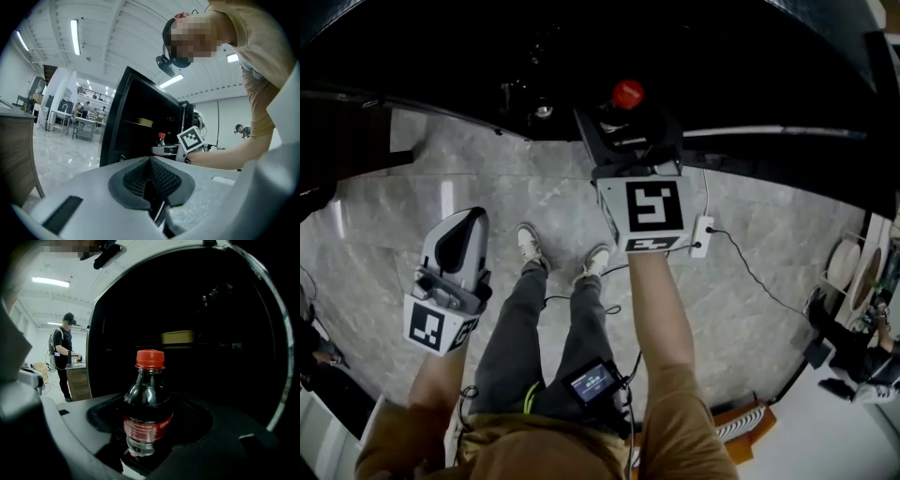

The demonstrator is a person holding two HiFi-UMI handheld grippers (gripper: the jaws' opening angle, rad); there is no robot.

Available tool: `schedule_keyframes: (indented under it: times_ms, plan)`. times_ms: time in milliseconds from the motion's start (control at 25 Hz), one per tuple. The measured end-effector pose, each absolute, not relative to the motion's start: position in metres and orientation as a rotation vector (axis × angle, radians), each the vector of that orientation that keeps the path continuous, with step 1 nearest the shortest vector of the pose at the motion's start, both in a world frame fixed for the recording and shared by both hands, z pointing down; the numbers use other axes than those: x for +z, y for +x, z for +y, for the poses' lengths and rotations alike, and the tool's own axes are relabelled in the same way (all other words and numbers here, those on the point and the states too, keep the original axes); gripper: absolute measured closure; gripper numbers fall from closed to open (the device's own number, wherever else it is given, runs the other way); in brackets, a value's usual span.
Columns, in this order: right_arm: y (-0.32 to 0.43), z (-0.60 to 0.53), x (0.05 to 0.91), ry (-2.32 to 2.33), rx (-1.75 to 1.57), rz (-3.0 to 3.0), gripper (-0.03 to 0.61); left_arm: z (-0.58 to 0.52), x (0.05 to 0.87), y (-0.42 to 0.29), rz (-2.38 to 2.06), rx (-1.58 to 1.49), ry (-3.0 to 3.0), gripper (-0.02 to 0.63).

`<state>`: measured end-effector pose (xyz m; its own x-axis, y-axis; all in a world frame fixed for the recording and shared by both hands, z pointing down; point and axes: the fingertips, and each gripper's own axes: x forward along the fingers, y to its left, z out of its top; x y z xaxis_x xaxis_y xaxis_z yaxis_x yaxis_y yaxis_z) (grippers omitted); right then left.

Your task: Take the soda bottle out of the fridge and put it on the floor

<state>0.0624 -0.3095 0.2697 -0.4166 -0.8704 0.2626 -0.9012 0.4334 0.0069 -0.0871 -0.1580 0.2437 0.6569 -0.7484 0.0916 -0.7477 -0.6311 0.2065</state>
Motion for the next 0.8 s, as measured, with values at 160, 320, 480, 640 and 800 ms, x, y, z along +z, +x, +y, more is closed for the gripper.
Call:
schedule_keyframes:
  times_ms: [160, 320, 480, 640, 800]
  plan:
    - [0.059, -0.29, 0.284, 1.544, 0.226, -2.456, 0.278, -0.152, 0.259, -0.091, -1.223, 0.022, 2.631, 0.612]
    - [0.061, -0.269, 0.296, 1.528, 0.232, -2.446, 0.278, -0.145, 0.269, -0.088, -1.224, 0.047, 2.636, 0.612]
    - [0.066, -0.252, 0.31, 1.524, 0.252, -2.445, 0.278, -0.141, 0.272, -0.078, -1.21, 0.048, 2.652, 0.612]
    - [0.066, -0.242, 0.325, 1.508, 0.265, -2.466, 0.278, -0.145, 0.278, -0.074, -1.218, 0.049, 2.675, 0.612]
    - [0.061, -0.23, 0.355, 1.473, 0.282, -2.479, 0.278, -0.142, 0.301, -0.075, -1.236, 0.06, 2.669, 0.612]
